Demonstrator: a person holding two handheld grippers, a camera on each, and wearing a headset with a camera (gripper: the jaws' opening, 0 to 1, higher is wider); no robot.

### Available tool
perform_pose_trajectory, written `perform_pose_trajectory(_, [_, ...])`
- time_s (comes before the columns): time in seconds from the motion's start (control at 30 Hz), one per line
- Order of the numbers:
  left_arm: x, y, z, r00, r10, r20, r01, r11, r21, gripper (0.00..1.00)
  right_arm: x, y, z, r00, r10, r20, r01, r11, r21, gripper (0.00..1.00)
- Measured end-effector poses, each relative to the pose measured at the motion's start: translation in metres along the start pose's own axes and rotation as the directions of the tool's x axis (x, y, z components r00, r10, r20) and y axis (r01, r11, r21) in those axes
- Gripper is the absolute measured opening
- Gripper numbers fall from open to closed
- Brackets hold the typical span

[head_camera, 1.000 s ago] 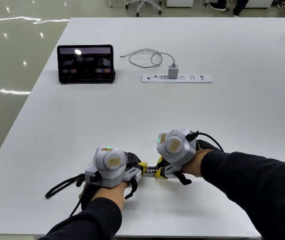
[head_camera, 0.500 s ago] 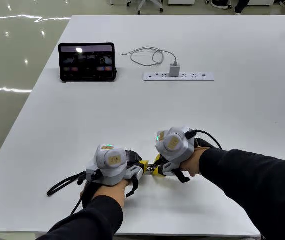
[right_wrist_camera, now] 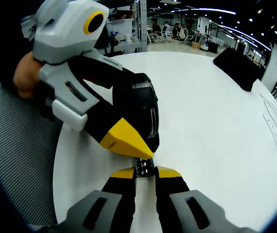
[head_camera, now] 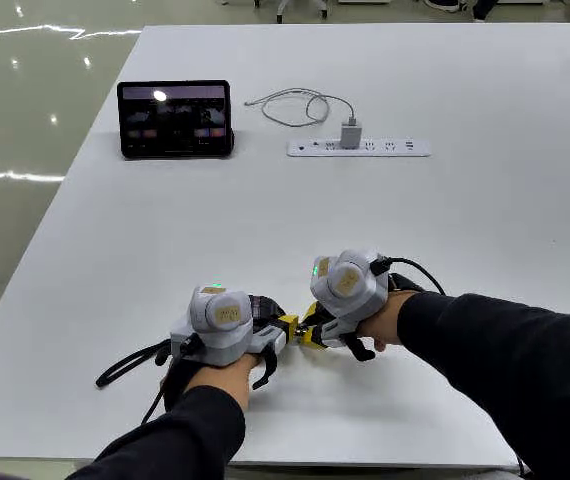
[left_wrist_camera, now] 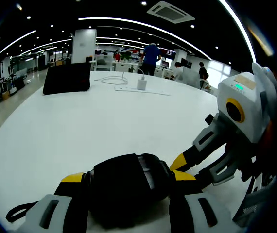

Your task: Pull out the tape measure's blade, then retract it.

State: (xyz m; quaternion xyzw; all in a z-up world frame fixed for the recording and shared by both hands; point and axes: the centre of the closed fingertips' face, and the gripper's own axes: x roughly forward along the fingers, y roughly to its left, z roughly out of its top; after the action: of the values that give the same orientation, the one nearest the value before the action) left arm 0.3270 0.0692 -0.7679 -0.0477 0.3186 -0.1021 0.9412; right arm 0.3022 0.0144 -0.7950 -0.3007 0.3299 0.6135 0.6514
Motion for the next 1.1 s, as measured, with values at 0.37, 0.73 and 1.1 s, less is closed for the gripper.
perform_pose_trajectory(0.37, [0.000, 0.000, 0.000, 1.0000, -0.003, -0.002, 0.003, 1.000, -0.007, 0.64, 0.004, 0.001, 0.005, 0.9997, 0.009, 0.023, -0.009, 1.000, 0.008, 0.10])
perform_pose_trajectory(0.73, [0.000, 0.001, 0.000, 0.9998, -0.017, -0.005, 0.017, 1.000, -0.013, 0.63, 0.008, 0.003, 0.011, 0.9994, 0.014, 0.032, -0.014, 1.000, 0.009, 0.10])
perform_pose_trajectory(1.1, [0.000, 0.001, 0.000, 0.9998, -0.021, -0.005, 0.021, 1.000, -0.012, 0.64, 0.010, 0.001, 0.011, 0.9997, 0.014, 0.021, -0.014, 1.000, -0.019, 0.11])
